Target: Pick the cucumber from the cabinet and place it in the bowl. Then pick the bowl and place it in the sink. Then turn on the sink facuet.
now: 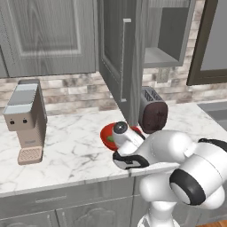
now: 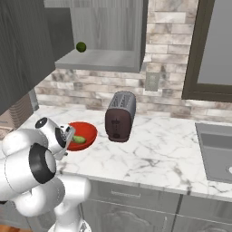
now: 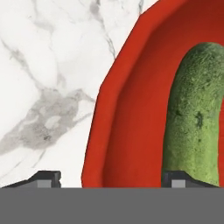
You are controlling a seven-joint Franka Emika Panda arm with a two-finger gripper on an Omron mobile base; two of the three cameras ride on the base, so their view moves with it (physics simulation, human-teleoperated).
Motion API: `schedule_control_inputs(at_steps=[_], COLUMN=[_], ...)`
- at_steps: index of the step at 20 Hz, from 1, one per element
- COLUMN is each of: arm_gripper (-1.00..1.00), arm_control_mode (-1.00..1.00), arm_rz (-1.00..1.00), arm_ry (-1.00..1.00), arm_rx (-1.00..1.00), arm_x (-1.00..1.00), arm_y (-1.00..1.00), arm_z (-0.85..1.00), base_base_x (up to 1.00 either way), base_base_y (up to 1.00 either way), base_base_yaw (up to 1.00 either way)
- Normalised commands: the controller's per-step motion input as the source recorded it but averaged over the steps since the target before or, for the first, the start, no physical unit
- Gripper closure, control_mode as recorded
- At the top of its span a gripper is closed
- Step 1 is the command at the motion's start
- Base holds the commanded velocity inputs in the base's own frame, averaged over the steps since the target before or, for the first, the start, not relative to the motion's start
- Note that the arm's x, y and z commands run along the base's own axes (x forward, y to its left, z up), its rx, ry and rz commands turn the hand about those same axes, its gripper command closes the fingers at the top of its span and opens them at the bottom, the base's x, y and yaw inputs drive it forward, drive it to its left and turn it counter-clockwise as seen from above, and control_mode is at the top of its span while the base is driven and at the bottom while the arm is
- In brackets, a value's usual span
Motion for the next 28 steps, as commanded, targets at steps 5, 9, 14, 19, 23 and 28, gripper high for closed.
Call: schedule_control_inputs(at_steps=[5, 9, 14, 19, 23, 28], arm_gripper=[1.0, 1.0, 1.0, 1.0, 1.0, 1.0], arm_control_mode=[-1.0, -1.0, -1.0, -1.0, -1.0, -1.0], arm_rz=[0.0, -0.03, -0.02, 0.0, 0.0, 0.03], arm_ry=[0.0, 0.0, -0.04, 0.0, 0.0, -0.04], arm_rx=[0.0, 0.0, 0.01, 0.03, 0.02, 0.0], arm_x=[-0.09, -0.23, -0.17, -0.19, -0.53, -0.93], arm_y=[-0.21, -0.14, -0.37, -0.54, -0.53, -0.3], arm_z=[-0.15, 0.0, 0.13, 0.79, 0.72, 0.53], base_base_x=[0.0, 0.0, 0.0, 0.0, 0.0, 0.0], base_base_y=[0.0, 0.0, 0.0, 0.0, 0.0, 0.0], base_base_yaw=[0.0, 0.0, 0.0, 0.0, 0.0, 0.0])
